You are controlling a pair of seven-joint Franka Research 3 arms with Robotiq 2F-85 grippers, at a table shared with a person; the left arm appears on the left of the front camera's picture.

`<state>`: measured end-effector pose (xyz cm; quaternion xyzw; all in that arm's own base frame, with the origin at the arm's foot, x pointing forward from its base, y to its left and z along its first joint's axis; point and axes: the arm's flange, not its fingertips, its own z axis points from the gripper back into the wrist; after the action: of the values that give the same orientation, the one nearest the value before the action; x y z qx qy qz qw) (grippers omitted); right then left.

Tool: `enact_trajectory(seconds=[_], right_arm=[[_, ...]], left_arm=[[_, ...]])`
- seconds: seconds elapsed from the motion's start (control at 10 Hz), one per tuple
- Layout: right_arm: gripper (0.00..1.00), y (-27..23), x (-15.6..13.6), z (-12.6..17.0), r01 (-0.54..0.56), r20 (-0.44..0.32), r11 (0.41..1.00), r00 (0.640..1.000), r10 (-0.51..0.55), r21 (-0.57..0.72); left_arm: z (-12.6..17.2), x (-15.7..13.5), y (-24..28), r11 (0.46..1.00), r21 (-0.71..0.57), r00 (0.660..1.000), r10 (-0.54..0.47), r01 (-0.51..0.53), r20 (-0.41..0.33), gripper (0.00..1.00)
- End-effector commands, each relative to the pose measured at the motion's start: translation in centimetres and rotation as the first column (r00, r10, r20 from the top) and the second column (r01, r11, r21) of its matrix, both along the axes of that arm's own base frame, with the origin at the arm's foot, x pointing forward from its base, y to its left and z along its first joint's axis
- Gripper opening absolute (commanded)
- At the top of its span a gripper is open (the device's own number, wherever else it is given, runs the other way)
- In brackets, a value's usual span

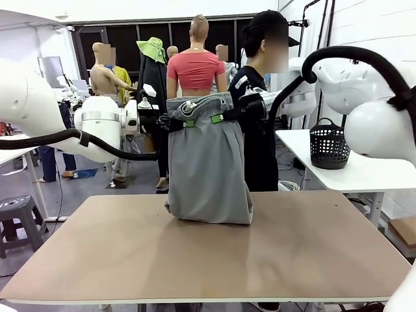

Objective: Fold the training pants.
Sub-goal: Fold the Training pants in half.

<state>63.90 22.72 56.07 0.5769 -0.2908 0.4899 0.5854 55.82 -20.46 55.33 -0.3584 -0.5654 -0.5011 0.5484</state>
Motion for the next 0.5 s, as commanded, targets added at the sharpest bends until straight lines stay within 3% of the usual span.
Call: enact_trajectory(seconds=[0.0,0.3,0.4], right_arm=[[0.0,-1.2,-3.5,-0.9,0.095,-0.015,0.995,0.995,-0.095,-0.002],[0.0,-2.1,-5.6,-3.5,0.129,-0.123,0.992,0.984,-0.128,0.003],[0.0,-1.5,-5.2,-3.7,0.106,-0.122,0.994,0.987,-0.104,0.013]], left_arm=[[-0.5,-1.4,0.6,0.999,0.014,0.999,-0.035,0.035,-0.003,0.0],[-1.3,-4.9,0.4,0.995,-0.043,0.991,-0.093,0.09,-0.096,0.0],[-1.0,-5.4,0.8,0.994,-0.026,0.989,-0.111,0.109,-0.096,0.0]])
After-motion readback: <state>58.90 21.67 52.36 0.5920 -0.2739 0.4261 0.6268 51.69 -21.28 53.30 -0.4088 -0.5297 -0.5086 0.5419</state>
